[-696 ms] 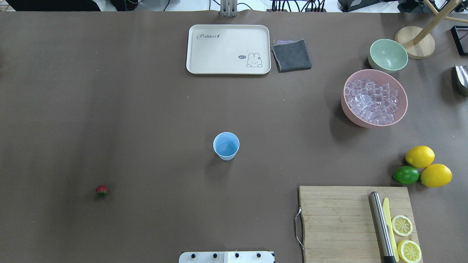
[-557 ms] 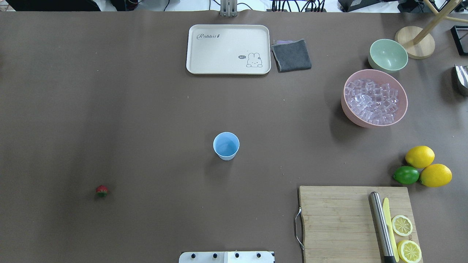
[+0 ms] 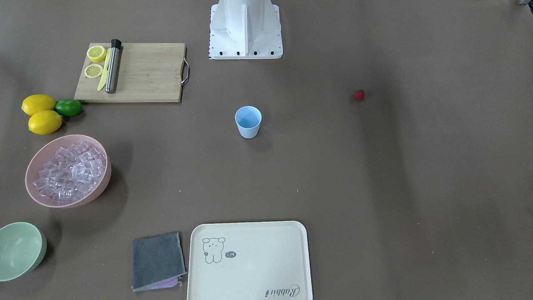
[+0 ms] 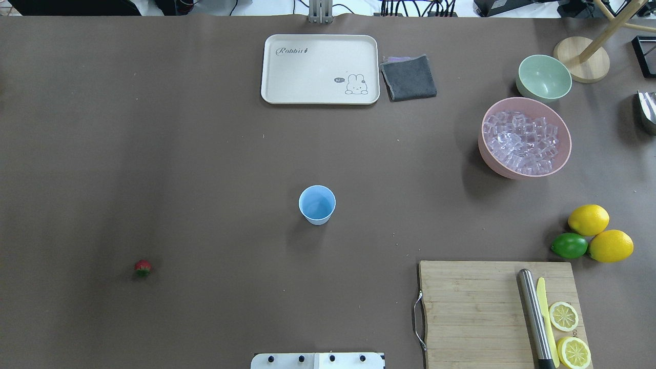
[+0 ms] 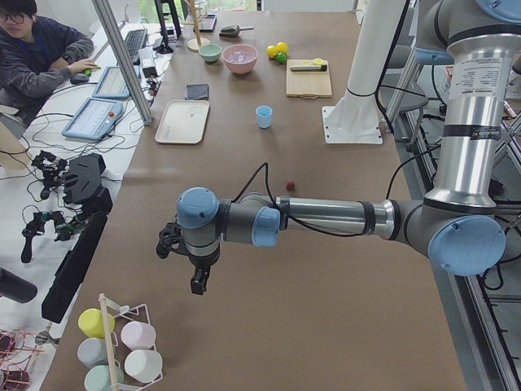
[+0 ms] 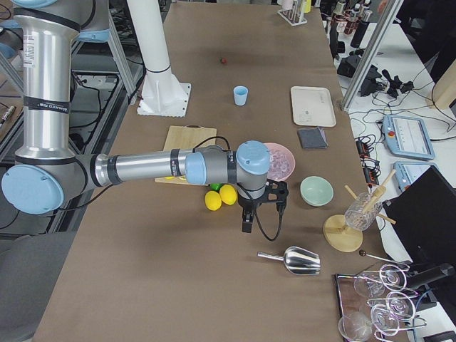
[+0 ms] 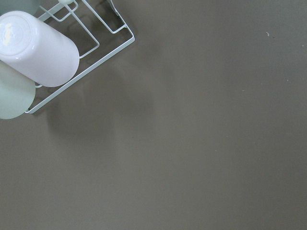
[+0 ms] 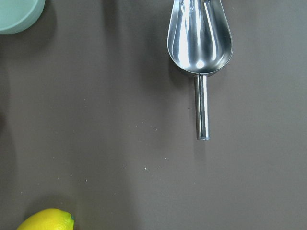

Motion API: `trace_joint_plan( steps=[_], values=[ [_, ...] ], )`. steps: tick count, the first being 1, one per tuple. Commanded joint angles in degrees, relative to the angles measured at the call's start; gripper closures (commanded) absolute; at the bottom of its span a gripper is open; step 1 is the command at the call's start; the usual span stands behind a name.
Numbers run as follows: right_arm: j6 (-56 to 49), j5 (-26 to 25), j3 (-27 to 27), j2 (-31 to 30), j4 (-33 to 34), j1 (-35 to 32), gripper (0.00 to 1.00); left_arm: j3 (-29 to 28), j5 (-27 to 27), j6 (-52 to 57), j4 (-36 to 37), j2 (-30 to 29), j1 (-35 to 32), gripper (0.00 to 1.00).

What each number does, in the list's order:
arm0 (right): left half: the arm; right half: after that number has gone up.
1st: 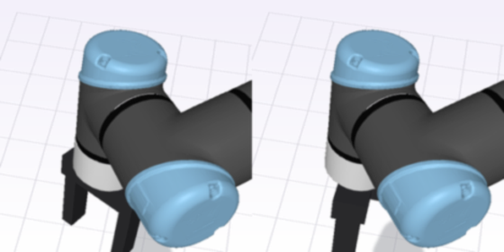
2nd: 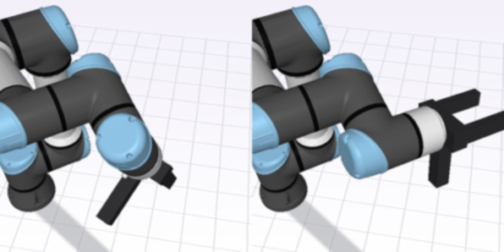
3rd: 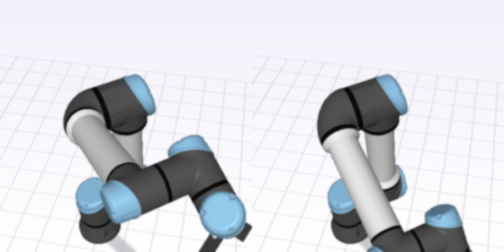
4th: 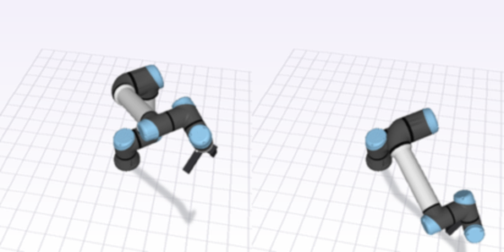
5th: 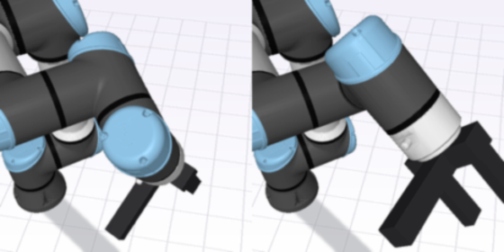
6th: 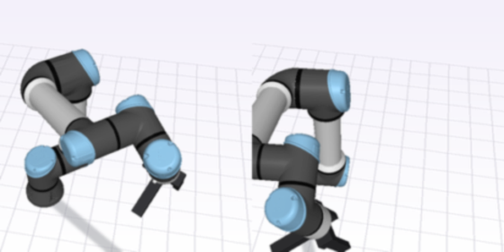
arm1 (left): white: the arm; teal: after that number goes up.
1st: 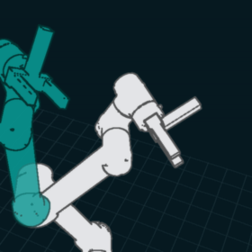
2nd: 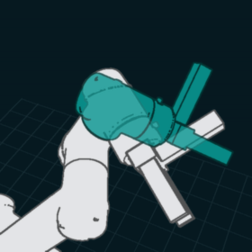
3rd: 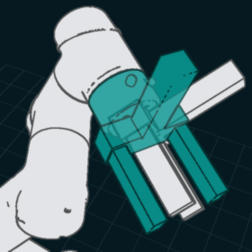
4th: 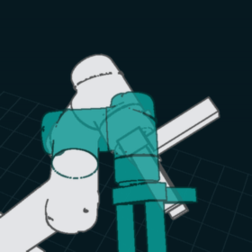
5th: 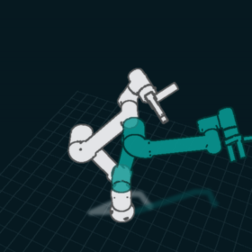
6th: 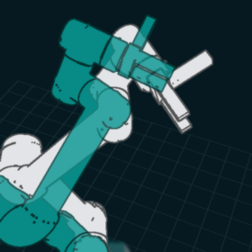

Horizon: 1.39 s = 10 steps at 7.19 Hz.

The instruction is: Put ice and strawberries in cup

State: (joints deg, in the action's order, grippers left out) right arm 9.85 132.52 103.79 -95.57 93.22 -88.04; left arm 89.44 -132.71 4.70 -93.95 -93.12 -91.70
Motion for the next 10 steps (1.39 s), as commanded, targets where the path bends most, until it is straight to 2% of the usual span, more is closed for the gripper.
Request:
trace_joint_plan(
  steps=[1,6,8,10],
  values=[
    [0.0,-0.1,0.2,0.3,0.0,0.1,0.00,0.2,0.0,0.0,0.0,0.0,0.0,0.02],
    [0.1,-0.2,0.2,1.0,-0.1,0.1,0.00,0.4,0.0,0.0,0.0,0.0,0.0,0.02],
    [-0.1,-3.0,1.0,0.1,-0.3,0.1,0.00,-0.1,0.0,-0.1,0.0,0.0,0.0,0.02],
    [0.1,-3.3,2.6,0.2,-0.5,0.1,0.00,0.1,0.0,-0.1,0.0,0.0,0.0,0.02]
  ],
)
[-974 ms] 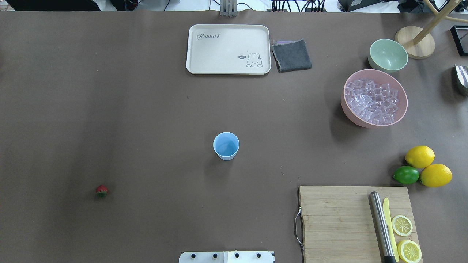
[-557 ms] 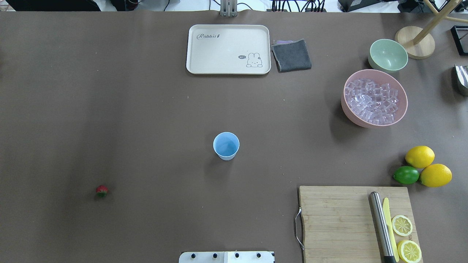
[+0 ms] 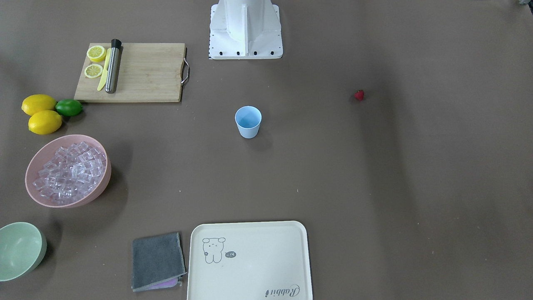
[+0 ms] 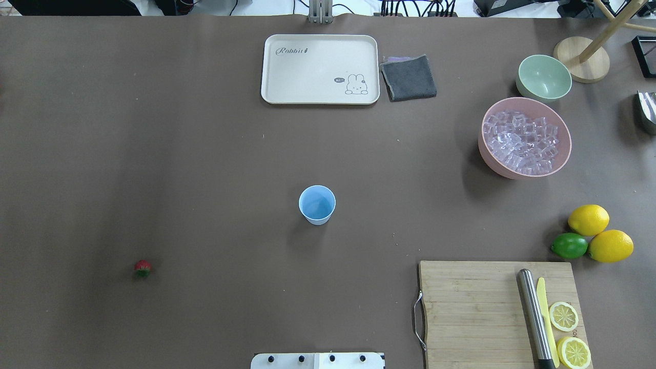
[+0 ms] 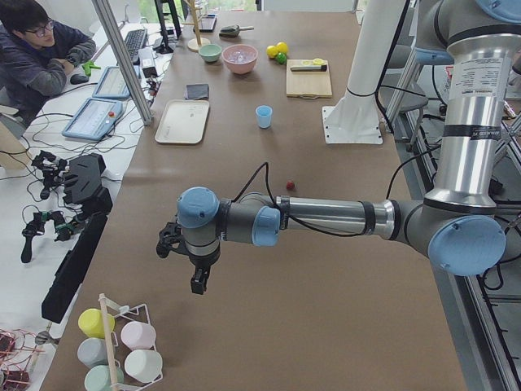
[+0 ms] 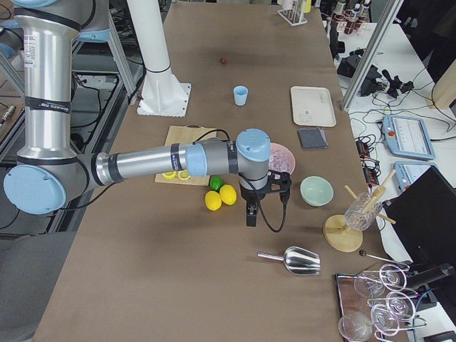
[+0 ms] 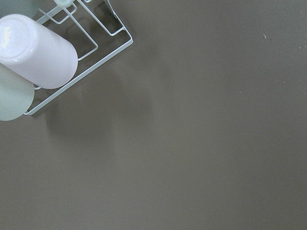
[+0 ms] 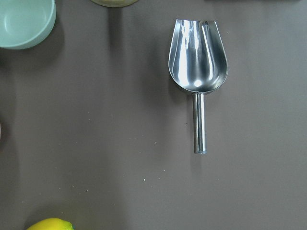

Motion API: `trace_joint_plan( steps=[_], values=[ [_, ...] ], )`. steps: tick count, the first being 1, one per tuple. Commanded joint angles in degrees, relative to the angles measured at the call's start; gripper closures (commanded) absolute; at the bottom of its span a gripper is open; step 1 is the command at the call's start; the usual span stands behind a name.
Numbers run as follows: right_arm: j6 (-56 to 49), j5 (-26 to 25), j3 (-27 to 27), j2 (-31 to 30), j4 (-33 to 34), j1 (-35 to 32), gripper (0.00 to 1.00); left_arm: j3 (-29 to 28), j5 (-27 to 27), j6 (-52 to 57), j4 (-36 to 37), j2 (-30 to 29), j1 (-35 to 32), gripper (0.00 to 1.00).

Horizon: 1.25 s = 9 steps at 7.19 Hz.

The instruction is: Put ice and strawberries in cup

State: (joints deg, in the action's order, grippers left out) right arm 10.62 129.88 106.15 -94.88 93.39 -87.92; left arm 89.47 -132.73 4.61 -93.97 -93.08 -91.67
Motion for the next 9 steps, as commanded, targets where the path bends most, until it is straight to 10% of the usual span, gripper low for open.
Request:
trace_joint_plan(
  steps=[1,9],
  values=[
    [0.0,0.0,0.1,0.2,0.0,0.0,0.00,-0.3,-0.1,0.1,-0.1,0.0,0.1,0.02],
    [3.4,0.6,0.2,4.0,-0.1,3.1,0.00,-0.1,0.0,0.1,-0.1,-0.1,0.2,0.02]
  ],
)
